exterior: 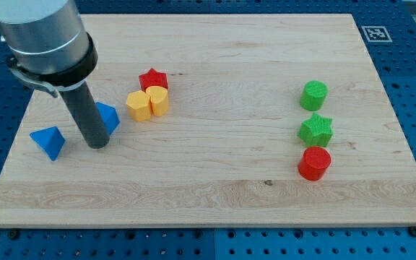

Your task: Place the blue cube towards the top left side of the yellow hexagon

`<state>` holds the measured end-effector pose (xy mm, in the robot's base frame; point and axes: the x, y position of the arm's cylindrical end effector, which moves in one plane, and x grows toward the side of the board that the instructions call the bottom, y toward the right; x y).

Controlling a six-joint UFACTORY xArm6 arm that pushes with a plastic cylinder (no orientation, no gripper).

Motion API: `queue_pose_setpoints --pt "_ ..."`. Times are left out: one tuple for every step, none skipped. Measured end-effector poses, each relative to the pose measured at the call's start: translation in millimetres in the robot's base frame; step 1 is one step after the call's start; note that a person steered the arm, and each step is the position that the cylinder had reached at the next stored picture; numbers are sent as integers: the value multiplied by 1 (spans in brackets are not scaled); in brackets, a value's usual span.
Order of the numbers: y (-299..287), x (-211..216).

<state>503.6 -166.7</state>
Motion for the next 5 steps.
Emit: queue_pose_setpoints --pt "1 0" --pt "-3 -9" --pt "-19 -39" --pt "-31 -66" --pt "-36 -86"
